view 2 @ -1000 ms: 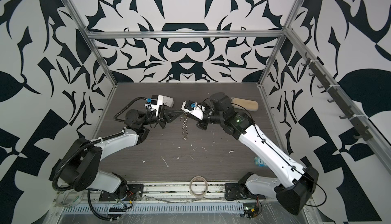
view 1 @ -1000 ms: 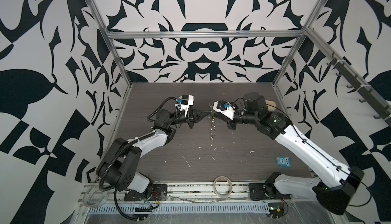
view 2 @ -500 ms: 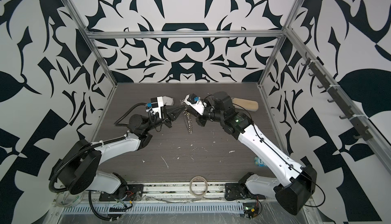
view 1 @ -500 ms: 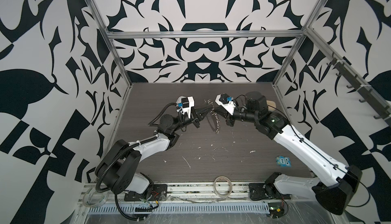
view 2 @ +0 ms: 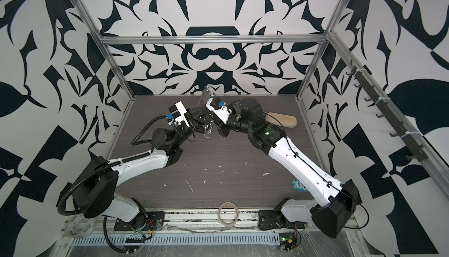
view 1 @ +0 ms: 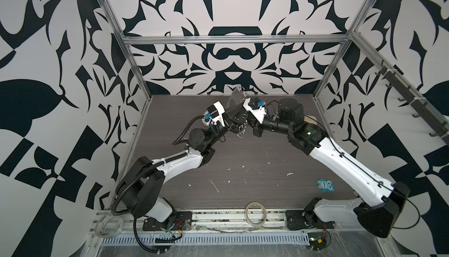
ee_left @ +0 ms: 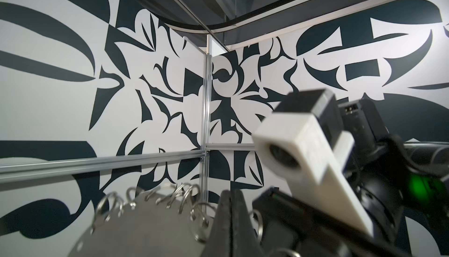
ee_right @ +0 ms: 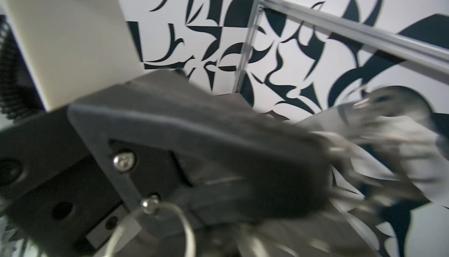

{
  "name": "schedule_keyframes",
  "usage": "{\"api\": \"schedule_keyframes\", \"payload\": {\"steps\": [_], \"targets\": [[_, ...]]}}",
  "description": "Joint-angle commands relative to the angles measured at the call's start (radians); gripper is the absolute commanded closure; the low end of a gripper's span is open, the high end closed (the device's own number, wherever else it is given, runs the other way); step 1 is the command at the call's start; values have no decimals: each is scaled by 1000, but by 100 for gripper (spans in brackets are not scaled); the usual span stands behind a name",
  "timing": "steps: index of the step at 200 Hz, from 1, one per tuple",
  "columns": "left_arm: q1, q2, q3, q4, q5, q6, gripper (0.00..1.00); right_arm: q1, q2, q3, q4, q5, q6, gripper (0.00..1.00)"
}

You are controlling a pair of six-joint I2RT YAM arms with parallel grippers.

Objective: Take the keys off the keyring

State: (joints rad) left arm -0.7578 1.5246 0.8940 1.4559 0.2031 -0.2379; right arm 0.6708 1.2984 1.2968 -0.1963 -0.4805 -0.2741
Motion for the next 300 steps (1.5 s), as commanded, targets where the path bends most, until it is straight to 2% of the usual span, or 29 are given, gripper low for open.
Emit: {"api": "schedule_keyframes", "payload": {"steps": [1,19,39,107,162,185,221,243,271,300], "targets": [[-18,51,60,-15,20,-3,100,49,16,99,-19,-133,7,100],[-18,50,68,-14,18,-5,100,36,-5,102,1,-93,15,100],[-10,34,54,-15,14,5,100,1,-43,82,37,-97,46,100],[59,19,9,-15,18,-13,100,-52,-129,75,-104,-61,-7,100],[150,-42,-44,-106,28,-56,100,-203,-195,58,-247,-56,-71,100],[175,-130,-74,-271,13,-19,100,-257,-218,42,-279,-49,-86,100],[176,-316,-101,-719,-33,67,100,-298,-241,-29,-281,16,-60,100],[176,-422,-125,-949,-92,92,100,-299,-256,-103,-249,83,11,100],[175,-546,-110,-1268,-205,88,100,-299,-301,-213,-209,149,99,100],[173,-649,-109,-1520,-317,7,100,-298,-316,-275,-221,219,181,100]]}}
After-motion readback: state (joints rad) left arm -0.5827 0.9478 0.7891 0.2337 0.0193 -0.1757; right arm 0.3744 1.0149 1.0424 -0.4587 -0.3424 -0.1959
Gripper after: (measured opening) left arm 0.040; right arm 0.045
